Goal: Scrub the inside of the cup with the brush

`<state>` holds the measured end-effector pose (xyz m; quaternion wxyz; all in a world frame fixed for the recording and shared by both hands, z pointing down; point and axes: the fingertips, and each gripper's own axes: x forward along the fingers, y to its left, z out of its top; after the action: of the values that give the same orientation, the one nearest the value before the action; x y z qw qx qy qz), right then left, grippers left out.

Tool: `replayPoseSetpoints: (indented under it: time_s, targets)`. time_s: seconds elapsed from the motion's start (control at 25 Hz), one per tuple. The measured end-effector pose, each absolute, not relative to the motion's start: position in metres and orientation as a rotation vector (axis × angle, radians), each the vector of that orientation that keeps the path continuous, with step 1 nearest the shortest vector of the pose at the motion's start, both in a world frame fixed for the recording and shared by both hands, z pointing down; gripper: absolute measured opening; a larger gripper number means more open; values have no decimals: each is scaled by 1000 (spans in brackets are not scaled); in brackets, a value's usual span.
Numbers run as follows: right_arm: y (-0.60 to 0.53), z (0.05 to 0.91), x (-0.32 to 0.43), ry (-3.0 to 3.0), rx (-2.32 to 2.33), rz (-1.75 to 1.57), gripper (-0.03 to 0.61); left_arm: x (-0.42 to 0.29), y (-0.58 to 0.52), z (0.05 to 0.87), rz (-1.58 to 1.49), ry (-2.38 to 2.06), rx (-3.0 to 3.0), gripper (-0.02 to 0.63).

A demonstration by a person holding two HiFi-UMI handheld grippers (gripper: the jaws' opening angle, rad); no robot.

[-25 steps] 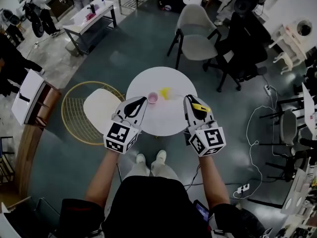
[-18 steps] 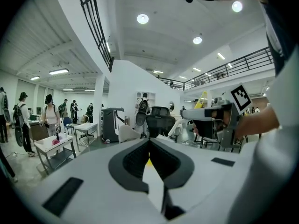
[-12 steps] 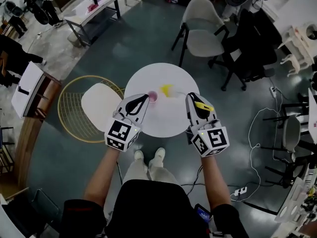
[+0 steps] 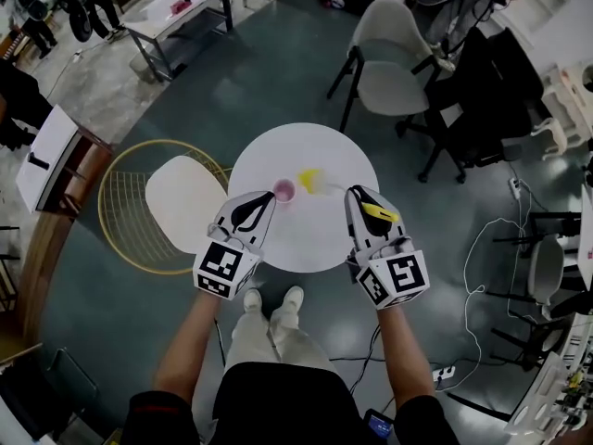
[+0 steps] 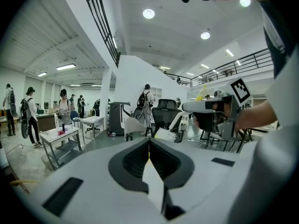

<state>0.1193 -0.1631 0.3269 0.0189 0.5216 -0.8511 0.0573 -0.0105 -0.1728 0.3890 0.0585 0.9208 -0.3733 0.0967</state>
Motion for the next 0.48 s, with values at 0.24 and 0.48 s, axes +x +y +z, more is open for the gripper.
replayPoseSetpoints:
  time_s: [0.24,0.48]
  targets:
    - [-169,344,119,-2657,1595,193,44,-7,-173,419,405,-1107,2839,12]
    - [-177,369,122,-2670,1568,183,44,-8,-178,450,436,-1090,2850,14]
